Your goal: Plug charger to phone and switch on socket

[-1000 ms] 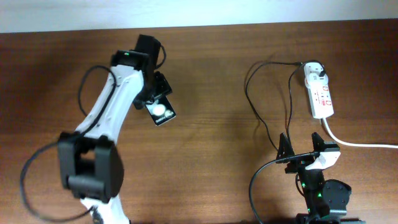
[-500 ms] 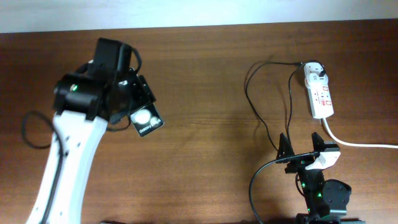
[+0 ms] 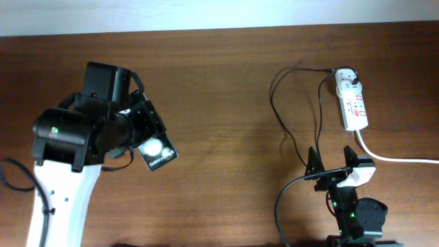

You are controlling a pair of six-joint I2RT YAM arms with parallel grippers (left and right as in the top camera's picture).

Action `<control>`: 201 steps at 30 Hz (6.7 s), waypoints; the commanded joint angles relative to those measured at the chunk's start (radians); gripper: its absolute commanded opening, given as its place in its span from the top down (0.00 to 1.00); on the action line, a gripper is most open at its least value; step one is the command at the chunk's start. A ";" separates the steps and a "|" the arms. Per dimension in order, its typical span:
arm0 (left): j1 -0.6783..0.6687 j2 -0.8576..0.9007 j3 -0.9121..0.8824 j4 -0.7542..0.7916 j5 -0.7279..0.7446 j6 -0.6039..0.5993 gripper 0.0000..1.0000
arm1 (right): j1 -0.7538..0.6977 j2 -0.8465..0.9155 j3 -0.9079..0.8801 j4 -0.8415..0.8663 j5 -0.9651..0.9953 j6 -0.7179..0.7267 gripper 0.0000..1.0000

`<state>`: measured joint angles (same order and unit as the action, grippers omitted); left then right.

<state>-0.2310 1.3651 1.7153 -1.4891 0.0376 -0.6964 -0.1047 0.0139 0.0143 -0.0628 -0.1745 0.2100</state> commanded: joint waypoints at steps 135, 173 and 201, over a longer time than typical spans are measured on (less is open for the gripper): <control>0.006 0.316 0.030 0.360 0.624 -0.287 0.41 | 0.746 1.218 0.914 0.060 0.002 0.381 0.00; 0.006 0.316 0.030 0.359 0.620 -0.287 0.36 | 0.746 1.323 0.914 0.202 -0.065 0.671 0.86; 0.158 -0.328 0.022 -0.069 0.268 0.042 0.01 | 0.626 1.228 0.913 0.137 -0.389 0.829 0.96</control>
<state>-0.0780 1.1332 1.7420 -1.5467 0.4191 -0.6876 0.5621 1.2667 0.9134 0.0811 -0.4076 0.9539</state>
